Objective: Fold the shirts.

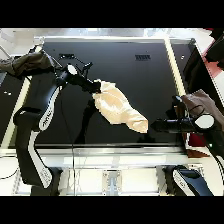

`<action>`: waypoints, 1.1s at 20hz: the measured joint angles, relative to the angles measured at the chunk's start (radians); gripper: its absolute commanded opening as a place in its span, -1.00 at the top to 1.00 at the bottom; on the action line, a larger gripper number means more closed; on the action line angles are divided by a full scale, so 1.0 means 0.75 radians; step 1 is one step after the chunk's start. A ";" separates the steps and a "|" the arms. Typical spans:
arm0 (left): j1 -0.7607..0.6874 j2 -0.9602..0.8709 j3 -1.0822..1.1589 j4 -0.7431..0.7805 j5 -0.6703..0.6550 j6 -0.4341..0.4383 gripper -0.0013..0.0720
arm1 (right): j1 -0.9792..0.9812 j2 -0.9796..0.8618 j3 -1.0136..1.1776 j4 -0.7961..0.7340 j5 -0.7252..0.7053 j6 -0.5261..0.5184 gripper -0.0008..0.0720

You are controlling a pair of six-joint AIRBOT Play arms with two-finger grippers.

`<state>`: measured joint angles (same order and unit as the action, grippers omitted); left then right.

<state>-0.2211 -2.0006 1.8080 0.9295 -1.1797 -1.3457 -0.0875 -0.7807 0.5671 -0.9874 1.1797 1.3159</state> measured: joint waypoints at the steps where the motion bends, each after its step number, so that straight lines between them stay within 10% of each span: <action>1: 0.002 0.007 0.000 -0.003 -0.005 0.000 0.93 | 0.002 -0.034 -0.021 0.015 -0.013 -0.011 -0.15; 7: 0.013 0.053 0.000 -0.005 -0.028 0.000 0.93 | 0.255 -0.276 -0.063 0.180 -0.310 -0.209 -0.15; 22: 0.014 0.067 0.000 -0.005 -0.088 0.001 0.93 | 0.668 -0.491 0.233 -0.332 -0.419 -0.271 -0.48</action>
<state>-0.2108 -1.9503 1.8080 0.9257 -1.2457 -1.3453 0.4137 -1.1488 0.7422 -1.2362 0.8654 1.1126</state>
